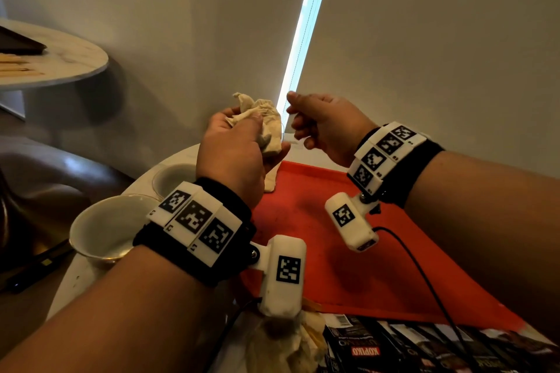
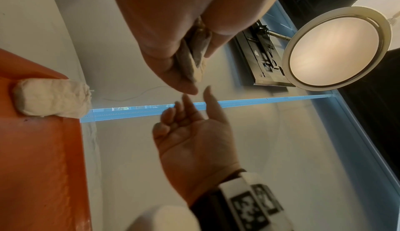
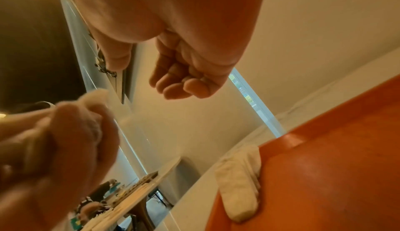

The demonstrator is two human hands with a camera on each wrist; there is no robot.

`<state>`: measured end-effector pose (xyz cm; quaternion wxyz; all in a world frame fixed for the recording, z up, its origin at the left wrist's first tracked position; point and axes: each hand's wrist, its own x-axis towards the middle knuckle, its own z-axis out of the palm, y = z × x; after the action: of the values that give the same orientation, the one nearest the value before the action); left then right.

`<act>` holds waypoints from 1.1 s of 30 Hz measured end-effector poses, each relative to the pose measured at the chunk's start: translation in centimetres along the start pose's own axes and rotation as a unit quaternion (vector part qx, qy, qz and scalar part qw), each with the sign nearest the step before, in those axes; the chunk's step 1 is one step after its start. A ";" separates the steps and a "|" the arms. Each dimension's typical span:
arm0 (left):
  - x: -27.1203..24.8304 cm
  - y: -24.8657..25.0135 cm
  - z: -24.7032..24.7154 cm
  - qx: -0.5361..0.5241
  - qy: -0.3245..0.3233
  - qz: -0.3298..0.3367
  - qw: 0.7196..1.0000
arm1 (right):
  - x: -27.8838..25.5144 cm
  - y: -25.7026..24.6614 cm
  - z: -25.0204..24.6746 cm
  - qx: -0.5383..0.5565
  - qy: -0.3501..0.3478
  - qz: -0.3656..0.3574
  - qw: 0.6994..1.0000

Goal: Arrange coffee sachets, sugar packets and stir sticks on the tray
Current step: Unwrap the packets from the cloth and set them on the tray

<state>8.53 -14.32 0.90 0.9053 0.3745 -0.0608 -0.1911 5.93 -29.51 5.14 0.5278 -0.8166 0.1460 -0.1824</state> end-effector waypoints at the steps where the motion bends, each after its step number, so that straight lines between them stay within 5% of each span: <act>1: -0.1 0.0 0.0 0.003 -0.002 -0.004 1.000 | -0.2 -0.4 -0.2 0.012 -0.009 -0.010 1.000; 8: -0.4 -0.3 0.0 0.031 -0.028 -0.003 0.999 | -1.1 -1.5 -0.2 0.011 -0.072 -0.027 0.997; 33: 0.0 -0.9 -0.2 0.071 -0.041 -0.017 0.996 | -1.7 -2.2 -0.1 0.023 -0.028 -0.021 0.999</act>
<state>8.32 -14.76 0.13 0.8697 0.4310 -0.1049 -0.2167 4.45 -27.93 6.89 0.5467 -0.8116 0.1099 -0.1740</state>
